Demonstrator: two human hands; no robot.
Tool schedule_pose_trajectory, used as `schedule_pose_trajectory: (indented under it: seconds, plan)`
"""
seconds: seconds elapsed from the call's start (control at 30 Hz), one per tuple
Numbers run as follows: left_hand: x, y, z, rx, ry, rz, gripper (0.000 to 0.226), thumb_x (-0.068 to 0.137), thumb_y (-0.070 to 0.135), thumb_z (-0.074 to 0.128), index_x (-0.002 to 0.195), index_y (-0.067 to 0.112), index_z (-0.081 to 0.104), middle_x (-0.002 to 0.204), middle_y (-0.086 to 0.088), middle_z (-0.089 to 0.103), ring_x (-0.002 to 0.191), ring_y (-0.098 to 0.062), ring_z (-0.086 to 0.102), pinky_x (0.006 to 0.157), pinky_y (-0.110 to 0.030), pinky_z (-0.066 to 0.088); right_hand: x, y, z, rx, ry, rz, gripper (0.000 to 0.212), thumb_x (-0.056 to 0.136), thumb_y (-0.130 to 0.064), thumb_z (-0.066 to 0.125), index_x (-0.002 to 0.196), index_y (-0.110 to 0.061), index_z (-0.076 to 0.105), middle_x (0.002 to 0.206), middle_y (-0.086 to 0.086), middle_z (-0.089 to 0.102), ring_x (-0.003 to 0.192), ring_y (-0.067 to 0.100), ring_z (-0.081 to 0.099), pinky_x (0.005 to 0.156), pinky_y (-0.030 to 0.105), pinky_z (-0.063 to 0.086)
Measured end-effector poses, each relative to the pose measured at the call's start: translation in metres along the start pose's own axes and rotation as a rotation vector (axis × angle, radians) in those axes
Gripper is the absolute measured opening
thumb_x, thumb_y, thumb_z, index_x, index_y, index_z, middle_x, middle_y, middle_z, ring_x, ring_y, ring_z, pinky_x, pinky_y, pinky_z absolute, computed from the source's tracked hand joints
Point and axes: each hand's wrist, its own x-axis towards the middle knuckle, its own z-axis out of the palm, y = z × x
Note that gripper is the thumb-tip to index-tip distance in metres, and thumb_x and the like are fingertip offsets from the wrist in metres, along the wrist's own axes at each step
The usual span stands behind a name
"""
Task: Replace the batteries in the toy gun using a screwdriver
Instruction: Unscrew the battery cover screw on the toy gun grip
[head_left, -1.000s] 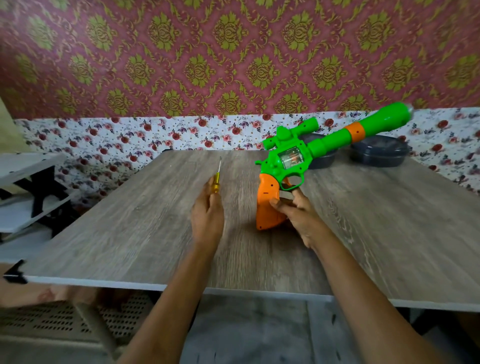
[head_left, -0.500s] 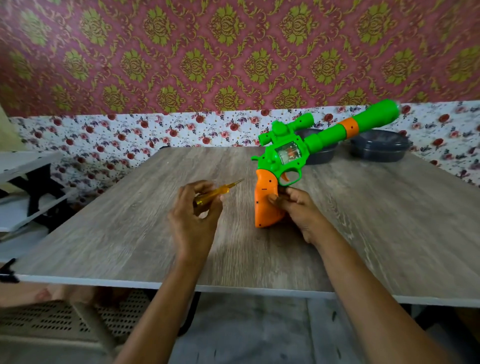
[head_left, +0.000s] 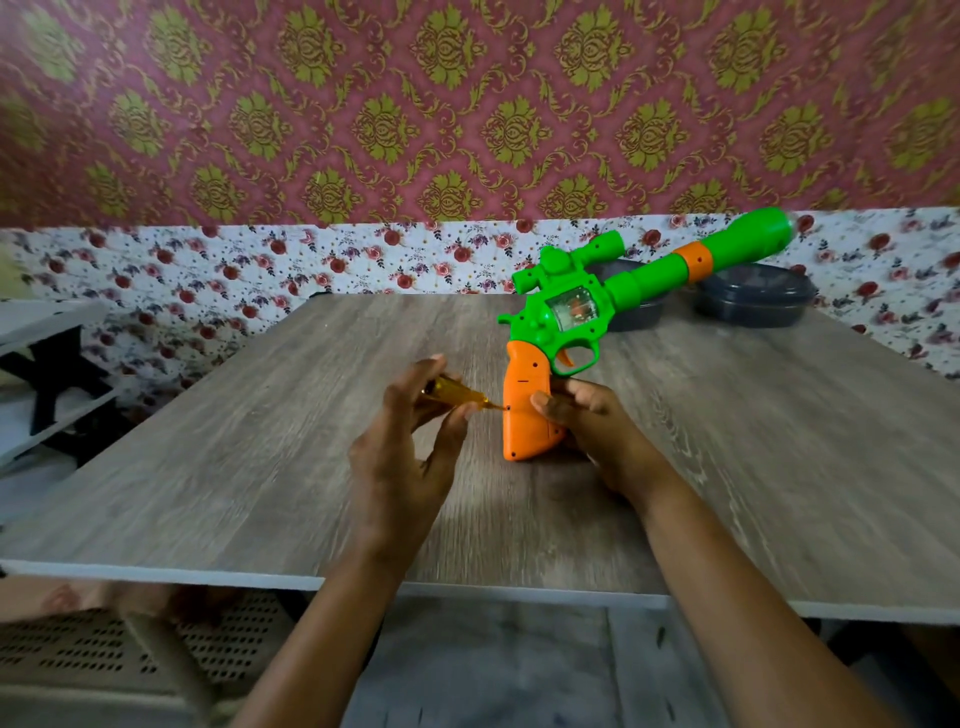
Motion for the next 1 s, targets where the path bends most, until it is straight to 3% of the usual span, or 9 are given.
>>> schedule_pose_trajectory:
  seconds: [0.23, 0.37, 0.5, 0.6, 0.73, 0.87, 1.0]
  plan:
    - [-0.001, 0.0001, 0.0009, 0.045, -0.021, 0.015, 0.043, 0.084, 0.016, 0.062, 0.121, 0.015, 0.041, 0.104, 0.002, 0.061, 0.097, -0.002, 0.06, 0.078, -0.019, 0.054, -0.0002, -0.0002, 0.002, -0.009, -0.009, 0.002, 0.024, 0.09, -0.01, 0.053, 0.113, -0.014, 0.057, 0.102, 0.005, 0.065, 0.082, 0.005, 0.063, 0.074, 0.021, 0.054]
    - [-0.0012, -0.0004, 0.0007, 0.058, -0.051, 0.015, 0.044, 0.086, 0.017, 0.06, 0.125, 0.017, 0.04, 0.107, 0.0, 0.062, 0.098, -0.005, 0.062, 0.08, -0.017, 0.053, 0.0001, -0.0001, 0.0018, -0.021, -0.01, 0.003, 0.023, 0.09, -0.011, 0.054, 0.112, -0.015, 0.058, 0.104, 0.005, 0.065, 0.085, 0.007, 0.063, 0.076, 0.021, 0.053]
    - [0.0, 0.0022, 0.0005, 0.11, -0.037, 0.068, 0.041, 0.095, 0.024, 0.048, 0.133, 0.012, 0.038, 0.114, 0.002, 0.057, 0.1, 0.003, 0.055, 0.082, -0.002, 0.042, -0.0003, -0.0002, 0.0015, -0.025, -0.025, 0.032, 0.025, 0.09, -0.013, 0.054, 0.114, -0.015, 0.058, 0.105, 0.005, 0.066, 0.089, 0.012, 0.063, 0.075, 0.024, 0.054]
    - [0.001, 0.0029, 0.0001, 0.118, -0.005, 0.125, 0.037, 0.097, 0.016, 0.042, 0.133, 0.008, 0.039, 0.118, 0.002, 0.056, 0.097, 0.0, 0.057, 0.076, -0.003, 0.041, -0.0005, -0.0015, 0.001, -0.022, -0.034, 0.035, 0.024, 0.09, -0.013, 0.054, 0.114, -0.015, 0.058, 0.103, 0.004, 0.066, 0.089, 0.011, 0.063, 0.078, 0.026, 0.053]
    - [-0.0021, 0.0007, -0.001, 0.132, 0.006, 0.209, 0.033, 0.094, 0.011, 0.047, 0.126, 0.006, 0.046, 0.114, 0.002, 0.058, 0.086, -0.005, 0.06, 0.066, -0.011, 0.044, 0.0, -0.0004, 0.0007, -0.043, -0.065, 0.023, 0.017, 0.09, -0.014, 0.055, 0.105, -0.02, 0.06, 0.108, 0.006, 0.066, 0.099, 0.018, 0.063, 0.094, 0.038, 0.049]
    - [-0.0018, 0.0018, -0.0018, 0.142, 0.047, 0.243, 0.029, 0.089, 0.008, 0.053, 0.118, 0.01, 0.052, 0.105, -0.002, 0.057, 0.089, 0.004, 0.051, 0.074, -0.003, 0.04, -0.0002, -0.0013, 0.0018, -0.044, -0.076, 0.007, 0.022, 0.09, -0.011, 0.054, 0.112, -0.014, 0.058, 0.112, 0.01, 0.065, 0.1, 0.021, 0.062, 0.096, 0.041, 0.048]
    - [-0.0023, 0.0009, -0.0032, 0.14, 0.112, 0.222, 0.025, 0.088, 0.008, 0.059, 0.113, 0.01, 0.058, 0.099, 0.0, 0.061, 0.088, 0.0, 0.054, 0.078, -0.006, 0.042, 0.0005, -0.0019, 0.0011, -0.06, -0.057, -0.002, 0.023, 0.091, -0.009, 0.053, 0.114, -0.01, 0.057, 0.115, 0.015, 0.063, 0.097, 0.021, 0.062, 0.096, 0.043, 0.047]
